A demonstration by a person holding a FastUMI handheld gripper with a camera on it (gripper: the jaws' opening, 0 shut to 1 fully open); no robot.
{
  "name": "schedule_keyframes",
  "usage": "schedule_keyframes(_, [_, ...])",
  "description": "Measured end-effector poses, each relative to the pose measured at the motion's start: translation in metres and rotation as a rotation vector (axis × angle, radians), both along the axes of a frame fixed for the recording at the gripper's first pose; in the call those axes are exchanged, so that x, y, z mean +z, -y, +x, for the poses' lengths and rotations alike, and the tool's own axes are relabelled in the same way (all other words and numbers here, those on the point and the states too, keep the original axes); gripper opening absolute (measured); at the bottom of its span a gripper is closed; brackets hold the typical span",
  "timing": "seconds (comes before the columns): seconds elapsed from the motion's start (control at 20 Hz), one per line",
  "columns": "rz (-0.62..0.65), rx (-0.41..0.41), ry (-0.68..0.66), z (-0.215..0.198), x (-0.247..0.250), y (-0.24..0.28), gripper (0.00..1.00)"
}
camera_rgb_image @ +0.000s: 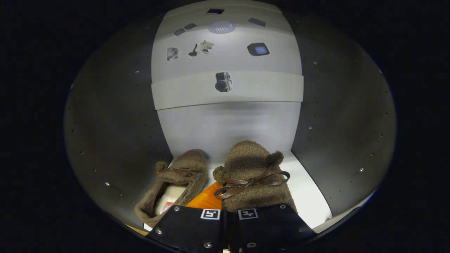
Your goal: Open the shoe cabinet door, grab the shoes and put them into the shoe cabinet, then close the shoe cabinet door.
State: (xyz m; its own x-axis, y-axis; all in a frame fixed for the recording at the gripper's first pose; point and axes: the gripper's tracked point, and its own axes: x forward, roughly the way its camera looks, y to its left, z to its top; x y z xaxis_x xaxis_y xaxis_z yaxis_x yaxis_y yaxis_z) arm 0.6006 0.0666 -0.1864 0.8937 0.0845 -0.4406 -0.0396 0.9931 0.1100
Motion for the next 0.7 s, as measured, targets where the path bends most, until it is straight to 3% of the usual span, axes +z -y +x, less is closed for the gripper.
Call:
schedule_keyframes(0.3, [0.035,-0.014,-0.067,0.028,-0.032,-0.001,0.05])
schedule_keyframes(0.5, [0.061,-0.031,-0.096,0.026,-0.036,-0.002,0.12])
schedule_keyframes(0.7, [0.041,-0.024,-0.106,0.012,-0.034,-0.001,0.42])
